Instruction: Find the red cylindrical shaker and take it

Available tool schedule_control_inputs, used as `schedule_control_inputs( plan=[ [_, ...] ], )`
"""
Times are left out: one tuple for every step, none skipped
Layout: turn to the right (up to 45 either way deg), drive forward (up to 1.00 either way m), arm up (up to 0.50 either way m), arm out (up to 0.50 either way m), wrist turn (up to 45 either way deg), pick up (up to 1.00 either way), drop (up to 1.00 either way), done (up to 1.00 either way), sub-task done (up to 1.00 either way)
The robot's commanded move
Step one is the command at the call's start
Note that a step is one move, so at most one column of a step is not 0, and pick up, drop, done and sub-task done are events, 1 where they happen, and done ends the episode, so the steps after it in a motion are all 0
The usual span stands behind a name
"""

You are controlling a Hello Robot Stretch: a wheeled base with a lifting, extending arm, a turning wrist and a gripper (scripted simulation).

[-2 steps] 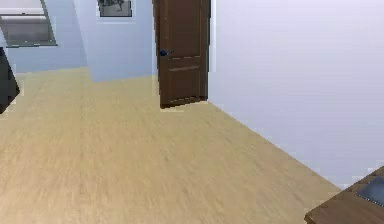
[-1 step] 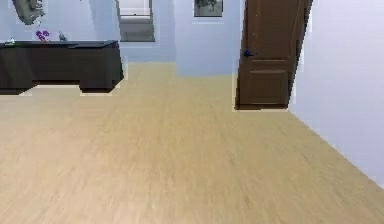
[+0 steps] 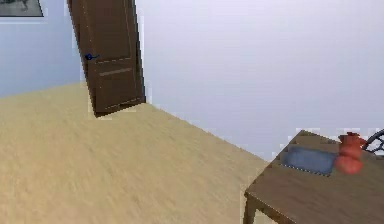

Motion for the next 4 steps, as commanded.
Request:
schedule_control_inputs(
  plan=[
    [0.0,0.95,0.0,0.0,0.0,0.0,0.0,0.0,0.0],
    [0.0,0.0,0.5,0.0,0.0,0.0,0.0,0.0,0.0],
    [0.0,0.0,0.38,0.0,0.0,0.0,0.0,0.0,0.0],
    [0.0,0.0,0.0,0.4,0.0,0.0,0.0,0.0,0.0]
  ],
)
